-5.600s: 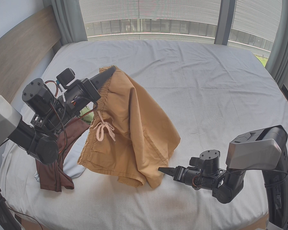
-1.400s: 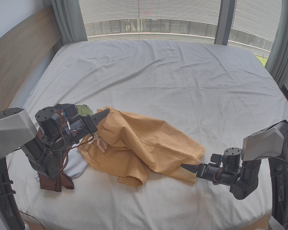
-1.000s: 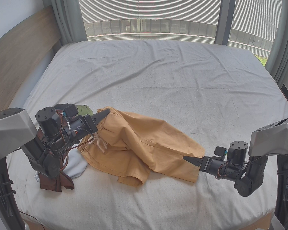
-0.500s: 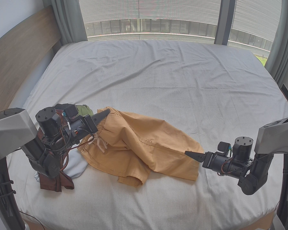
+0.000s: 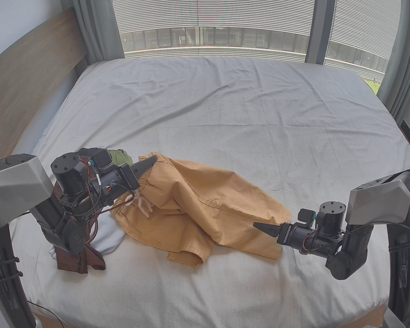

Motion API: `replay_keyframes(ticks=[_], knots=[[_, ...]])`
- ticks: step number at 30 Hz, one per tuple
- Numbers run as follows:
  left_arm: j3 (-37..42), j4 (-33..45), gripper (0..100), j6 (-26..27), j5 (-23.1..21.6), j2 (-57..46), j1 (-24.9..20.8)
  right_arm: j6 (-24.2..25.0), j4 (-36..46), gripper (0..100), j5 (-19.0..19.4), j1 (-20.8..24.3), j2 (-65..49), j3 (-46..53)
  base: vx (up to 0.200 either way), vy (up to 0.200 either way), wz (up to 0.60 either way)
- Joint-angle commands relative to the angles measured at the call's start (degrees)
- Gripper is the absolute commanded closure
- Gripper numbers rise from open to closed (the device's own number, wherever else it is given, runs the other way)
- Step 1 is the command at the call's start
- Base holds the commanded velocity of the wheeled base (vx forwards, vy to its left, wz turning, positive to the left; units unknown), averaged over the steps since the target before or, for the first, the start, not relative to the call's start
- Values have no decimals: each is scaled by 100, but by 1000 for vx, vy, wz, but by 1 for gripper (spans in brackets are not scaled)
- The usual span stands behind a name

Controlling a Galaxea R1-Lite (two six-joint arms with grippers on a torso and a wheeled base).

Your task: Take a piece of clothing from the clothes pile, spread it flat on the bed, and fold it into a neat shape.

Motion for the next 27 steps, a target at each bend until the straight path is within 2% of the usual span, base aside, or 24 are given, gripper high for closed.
replay_keyframes(ticks=[1,11,18,19,27], knots=[[0,-1,100,-5,-1,8,1,5,-12,0,-8,102,126,-130,0,0,0],[0,-1,100,-5,-1,17,1,5,-30,0,-17,93,134,-245,0,0,0],[0,-1,100,-5,-1,26,1,5,-30,0,-184,76,231,-376,0,0,0],[0,-1,100,-5,-1,26,1,5,-30,100,-263,76,258,-412,0,0,0],[0,-1,100,-5,-1,17,1,5,-30,100,-272,76,301,-385,0,0,0]])
